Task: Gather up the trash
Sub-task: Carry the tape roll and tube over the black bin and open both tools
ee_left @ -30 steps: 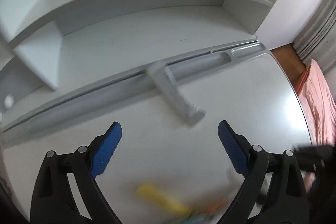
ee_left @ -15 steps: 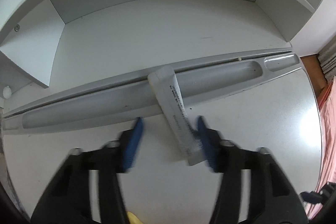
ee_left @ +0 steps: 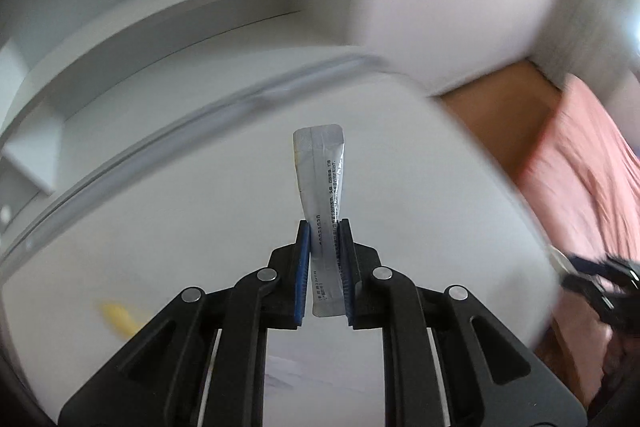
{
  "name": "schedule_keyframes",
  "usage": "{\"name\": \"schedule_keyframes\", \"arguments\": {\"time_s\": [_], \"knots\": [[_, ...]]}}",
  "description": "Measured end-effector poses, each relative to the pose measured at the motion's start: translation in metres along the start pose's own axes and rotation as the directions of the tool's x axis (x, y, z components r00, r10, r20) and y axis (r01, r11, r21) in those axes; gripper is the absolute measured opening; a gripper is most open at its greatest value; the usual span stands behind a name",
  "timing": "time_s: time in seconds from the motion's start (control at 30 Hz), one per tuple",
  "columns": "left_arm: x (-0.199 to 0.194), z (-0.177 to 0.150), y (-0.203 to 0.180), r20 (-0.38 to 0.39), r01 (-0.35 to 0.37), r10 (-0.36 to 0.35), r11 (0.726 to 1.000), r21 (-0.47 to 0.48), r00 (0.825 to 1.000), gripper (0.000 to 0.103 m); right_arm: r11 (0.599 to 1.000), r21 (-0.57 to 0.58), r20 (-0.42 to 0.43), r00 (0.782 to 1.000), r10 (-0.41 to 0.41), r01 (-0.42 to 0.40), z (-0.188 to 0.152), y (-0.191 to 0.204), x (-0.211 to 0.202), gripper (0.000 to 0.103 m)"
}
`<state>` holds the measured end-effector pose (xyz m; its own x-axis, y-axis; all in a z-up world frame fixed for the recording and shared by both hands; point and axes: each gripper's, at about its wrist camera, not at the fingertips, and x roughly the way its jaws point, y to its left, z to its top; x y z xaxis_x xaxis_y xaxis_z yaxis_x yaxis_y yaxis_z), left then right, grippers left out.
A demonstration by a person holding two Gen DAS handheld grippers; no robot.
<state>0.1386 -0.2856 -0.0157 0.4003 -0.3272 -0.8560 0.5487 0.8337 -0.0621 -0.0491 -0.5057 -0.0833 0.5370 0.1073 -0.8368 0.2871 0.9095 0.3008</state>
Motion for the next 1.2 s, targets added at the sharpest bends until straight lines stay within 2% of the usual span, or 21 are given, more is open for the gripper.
{"name": "schedule_keyframes", "arguments": {"time_s": [0.1,0.2,0.27,0.37,0.43,0.57,0.73,0.87,0.97,1.1,1.2], "knots": [[-0.01,-0.009,-0.082,0.018,0.113,-0.117,0.984,0.134,0.993,0.013,0.99,0.097,0.027,0.995,-0.101,0.098,-0.037,-0.058,-0.021,0.036],[-0.012,-0.026,-0.159,0.013,0.223,-0.233,0.944,0.244,0.972,0.013,0.966,0.196,0.028,0.983,-0.18,0.171,-0.076,-0.11,-0.035,0.036],[-0.011,-0.043,-0.215,-0.015,0.3,-0.31,0.903,0.308,0.951,0.013,0.947,0.253,0.019,0.978,-0.209,0.197,-0.098,-0.138,-0.041,0.036],[0.0,-0.07,-0.276,-0.068,0.374,-0.377,0.849,0.374,0.924,0.013,0.916,0.321,-0.001,0.967,-0.256,0.243,-0.131,-0.177,-0.047,0.036],[0.019,-0.092,-0.305,-0.114,0.393,-0.38,0.829,0.398,0.918,0.013,0.895,0.366,-0.022,0.963,-0.267,0.256,-0.154,-0.201,-0.045,0.036],[0.058,-0.136,-0.353,-0.218,0.446,-0.389,0.791,0.42,0.895,0.013,0.87,0.415,-0.057,0.962,-0.267,0.266,-0.185,-0.222,-0.03,0.036],[0.115,-0.168,-0.381,-0.31,0.472,-0.365,0.768,0.433,0.878,0.013,0.853,0.448,-0.126,0.964,-0.236,0.267,-0.222,-0.247,0.004,0.036],[0.153,-0.184,-0.396,-0.377,0.487,-0.34,0.764,0.424,0.862,0.013,0.848,0.463,-0.182,0.964,-0.195,0.259,-0.245,-0.258,0.032,0.036],[0.179,-0.193,-0.403,-0.41,0.483,-0.314,0.769,0.419,0.856,0.013,0.846,0.467,-0.199,0.963,-0.182,0.256,-0.248,-0.26,0.039,0.036],[0.195,-0.197,-0.405,-0.425,0.473,-0.294,0.775,0.419,0.856,0.013,0.84,0.481,-0.217,0.963,-0.161,0.249,-0.25,-0.266,0.048,0.036],[0.204,-0.198,-0.409,-0.441,0.483,-0.294,0.772,0.414,0.848,0.013,0.838,0.488,-0.214,0.964,-0.156,0.244,-0.247,-0.268,0.047,0.036]]}}
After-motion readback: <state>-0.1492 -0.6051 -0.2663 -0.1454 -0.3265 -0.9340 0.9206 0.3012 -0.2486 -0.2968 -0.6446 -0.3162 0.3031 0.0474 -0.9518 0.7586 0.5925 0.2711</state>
